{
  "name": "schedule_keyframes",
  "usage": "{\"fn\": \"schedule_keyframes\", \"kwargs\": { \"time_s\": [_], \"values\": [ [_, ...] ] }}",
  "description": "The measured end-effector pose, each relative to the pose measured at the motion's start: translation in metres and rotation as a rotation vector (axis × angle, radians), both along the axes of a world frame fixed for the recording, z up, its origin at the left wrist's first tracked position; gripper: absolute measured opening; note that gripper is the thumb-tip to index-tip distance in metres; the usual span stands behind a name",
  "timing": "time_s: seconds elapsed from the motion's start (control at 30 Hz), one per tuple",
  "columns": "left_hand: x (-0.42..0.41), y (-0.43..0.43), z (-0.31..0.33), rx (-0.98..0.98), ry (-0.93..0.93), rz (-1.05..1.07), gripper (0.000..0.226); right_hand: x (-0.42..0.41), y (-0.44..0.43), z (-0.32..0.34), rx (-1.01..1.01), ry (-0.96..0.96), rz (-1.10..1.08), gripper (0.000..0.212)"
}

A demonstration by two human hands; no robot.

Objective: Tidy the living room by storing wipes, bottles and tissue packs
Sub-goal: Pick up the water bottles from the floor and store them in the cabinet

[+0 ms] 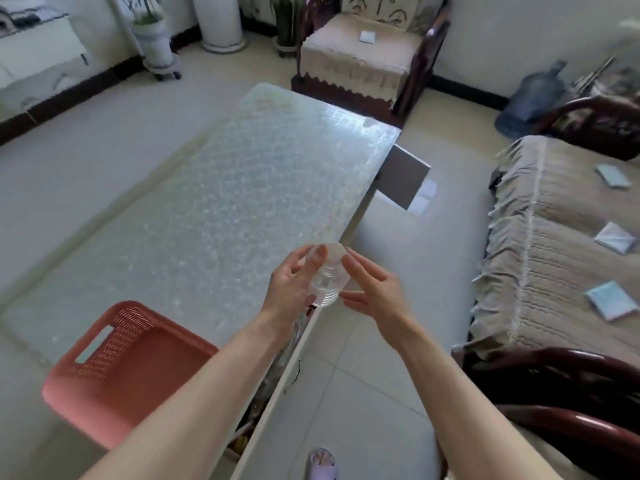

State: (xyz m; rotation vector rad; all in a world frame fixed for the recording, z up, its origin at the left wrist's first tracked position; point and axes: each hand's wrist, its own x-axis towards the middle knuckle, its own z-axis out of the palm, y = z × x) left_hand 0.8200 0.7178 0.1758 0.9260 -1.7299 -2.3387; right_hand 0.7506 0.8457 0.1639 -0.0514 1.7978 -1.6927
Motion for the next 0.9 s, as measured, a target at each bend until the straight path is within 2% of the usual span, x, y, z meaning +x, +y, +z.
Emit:
{"fn": "schedule_keyframes", "kwargs": {
  "time_s": [0.1, 0.27, 0.33, 0.4, 0.5, 0.6, 0.73, 0.9],
  "values": [
    [-0.044, 0.007, 0.000, 0.000, -0.029, -0.060, 0.055, -0.036, 0.011, 0.000, -0.006, -0.024, -0.058, 0.065],
    [-0.112, 0.006, -0.001, 0.002, -0.021, -0.154, 0.036, -0.091, 0.016, 0.000, -0.016, -0.037, -0.140, 0.049],
    [-0.143, 0.002, -0.003, 0.002, -0.015, -0.195, 0.041, -0.116, 0.013, 0.000, -0.010, -0.028, -0.178, 0.044],
    [-0.173, -0.005, -0.002, 0.002, -0.017, -0.230, 0.045, -0.138, 0.008, 0.000, -0.013, -0.016, -0.225, 0.055],
    [-0.216, -0.011, -0.003, 0.023, -0.011, -0.284, 0.037, -0.174, 0.003, 0.001, -0.019, -0.010, -0.280, 0.066],
    [-0.259, -0.011, -0.002, 0.037, -0.007, -0.331, 0.043, -0.209, 0.005, 0.003, -0.024, -0.018, -0.335, 0.058],
    [-0.305, -0.003, -0.001, 0.046, -0.028, -0.378, 0.047, -0.248, 0.013, 0.001, -0.006, -0.031, -0.390, 0.061],
    [-0.362, 0.007, -0.010, 0.047, -0.050, -0.383, 0.050, -0.305, 0.022, -0.007, 0.008, -0.060, -0.399, 0.048]
  ]
}}
